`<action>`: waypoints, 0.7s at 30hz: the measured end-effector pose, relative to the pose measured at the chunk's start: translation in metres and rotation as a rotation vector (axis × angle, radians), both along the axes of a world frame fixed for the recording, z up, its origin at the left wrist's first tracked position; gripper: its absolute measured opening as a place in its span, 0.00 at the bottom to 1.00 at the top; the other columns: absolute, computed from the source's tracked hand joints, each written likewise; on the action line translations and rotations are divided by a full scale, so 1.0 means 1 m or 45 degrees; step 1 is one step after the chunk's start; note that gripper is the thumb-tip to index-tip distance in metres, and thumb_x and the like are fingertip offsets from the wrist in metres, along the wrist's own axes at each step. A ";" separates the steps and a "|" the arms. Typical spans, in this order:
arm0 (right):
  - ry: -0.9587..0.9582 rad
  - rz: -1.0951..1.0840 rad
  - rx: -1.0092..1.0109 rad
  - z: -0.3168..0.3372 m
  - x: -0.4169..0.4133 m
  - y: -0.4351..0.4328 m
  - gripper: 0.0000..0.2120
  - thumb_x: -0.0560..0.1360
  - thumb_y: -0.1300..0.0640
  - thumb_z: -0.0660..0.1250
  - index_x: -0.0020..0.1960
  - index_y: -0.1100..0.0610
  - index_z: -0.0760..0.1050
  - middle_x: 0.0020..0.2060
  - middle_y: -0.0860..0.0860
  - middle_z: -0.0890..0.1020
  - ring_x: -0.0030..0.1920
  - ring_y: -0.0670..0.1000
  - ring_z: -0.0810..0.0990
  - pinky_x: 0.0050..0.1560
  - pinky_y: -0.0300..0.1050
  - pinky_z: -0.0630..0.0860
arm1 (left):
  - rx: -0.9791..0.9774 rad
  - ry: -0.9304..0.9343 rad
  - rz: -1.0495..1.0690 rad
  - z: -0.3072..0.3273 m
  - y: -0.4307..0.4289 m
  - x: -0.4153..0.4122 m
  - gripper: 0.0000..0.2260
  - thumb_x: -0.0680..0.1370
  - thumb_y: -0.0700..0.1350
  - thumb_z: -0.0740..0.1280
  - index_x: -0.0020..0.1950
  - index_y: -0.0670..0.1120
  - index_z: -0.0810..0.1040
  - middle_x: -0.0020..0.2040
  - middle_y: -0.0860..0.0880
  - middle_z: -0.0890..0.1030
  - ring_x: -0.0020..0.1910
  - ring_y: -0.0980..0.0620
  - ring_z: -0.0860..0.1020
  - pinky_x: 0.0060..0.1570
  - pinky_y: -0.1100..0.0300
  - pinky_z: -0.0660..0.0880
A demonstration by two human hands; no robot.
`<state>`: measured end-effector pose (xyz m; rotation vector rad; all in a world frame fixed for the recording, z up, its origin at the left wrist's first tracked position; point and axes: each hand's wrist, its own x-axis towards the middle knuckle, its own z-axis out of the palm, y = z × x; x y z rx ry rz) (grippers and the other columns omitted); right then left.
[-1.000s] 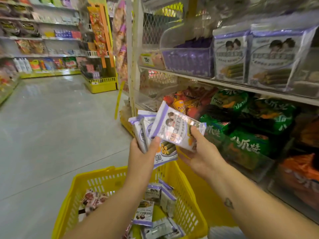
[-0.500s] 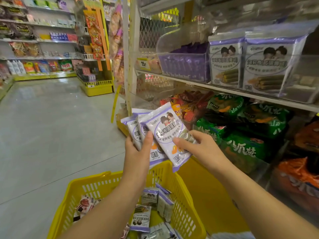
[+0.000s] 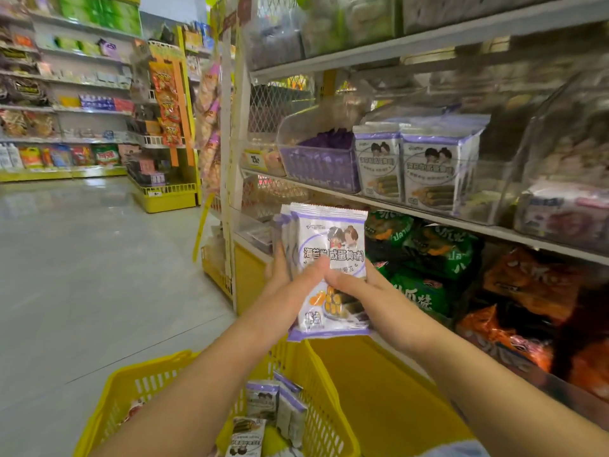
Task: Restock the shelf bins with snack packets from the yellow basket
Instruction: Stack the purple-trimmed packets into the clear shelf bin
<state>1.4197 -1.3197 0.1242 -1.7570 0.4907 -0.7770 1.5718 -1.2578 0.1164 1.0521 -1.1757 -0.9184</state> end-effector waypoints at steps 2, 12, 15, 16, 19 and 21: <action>0.059 0.015 -0.077 0.023 -0.014 0.007 0.25 0.72 0.36 0.66 0.67 0.34 0.64 0.46 0.31 0.81 0.43 0.33 0.80 0.40 0.26 0.74 | -0.085 -0.081 0.034 0.019 0.001 -0.013 0.43 0.60 0.73 0.70 0.72 0.67 0.59 0.73 0.53 0.67 0.71 0.48 0.67 0.67 0.41 0.66; 0.273 -0.077 -0.247 0.202 -0.109 0.010 0.37 0.63 0.47 0.76 0.70 0.51 0.68 0.63 0.52 0.79 0.64 0.57 0.76 0.68 0.63 0.67 | -0.517 -0.165 -0.310 0.145 -0.004 -0.067 0.21 0.71 0.57 0.64 0.64 0.62 0.68 0.55 0.65 0.81 0.53 0.63 0.80 0.42 0.71 0.76; 0.346 -0.167 -0.421 0.244 -0.130 0.008 0.28 0.67 0.50 0.73 0.66 0.53 0.72 0.62 0.56 0.78 0.65 0.64 0.73 0.67 0.69 0.65 | -0.614 -0.355 -0.317 0.184 -0.016 -0.077 0.22 0.72 0.57 0.63 0.66 0.61 0.65 0.56 0.69 0.78 0.57 0.68 0.76 0.49 0.74 0.73; 0.352 -0.201 -0.474 0.255 -0.135 0.006 0.28 0.67 0.52 0.73 0.66 0.52 0.72 0.61 0.55 0.79 0.64 0.64 0.74 0.66 0.68 0.67 | -0.639 -0.413 -0.306 0.196 -0.021 -0.080 0.22 0.72 0.56 0.64 0.65 0.60 0.66 0.55 0.70 0.78 0.56 0.70 0.76 0.48 0.75 0.72; 0.397 -0.364 -0.722 0.281 -0.141 -0.001 0.32 0.63 0.52 0.76 0.65 0.46 0.70 0.56 0.47 0.82 0.50 0.59 0.82 0.47 0.55 0.81 | -0.698 -0.567 -0.228 0.227 -0.044 -0.085 0.18 0.72 0.51 0.66 0.61 0.55 0.69 0.51 0.70 0.79 0.53 0.71 0.76 0.48 0.77 0.70; 0.373 -0.491 -0.892 0.293 -0.143 -0.010 0.35 0.61 0.48 0.78 0.64 0.44 0.69 0.57 0.44 0.79 0.46 0.55 0.84 0.40 0.54 0.82 | -0.736 -0.664 -0.157 0.243 -0.065 -0.087 0.18 0.73 0.49 0.67 0.62 0.54 0.70 0.55 0.64 0.80 0.57 0.66 0.76 0.55 0.71 0.71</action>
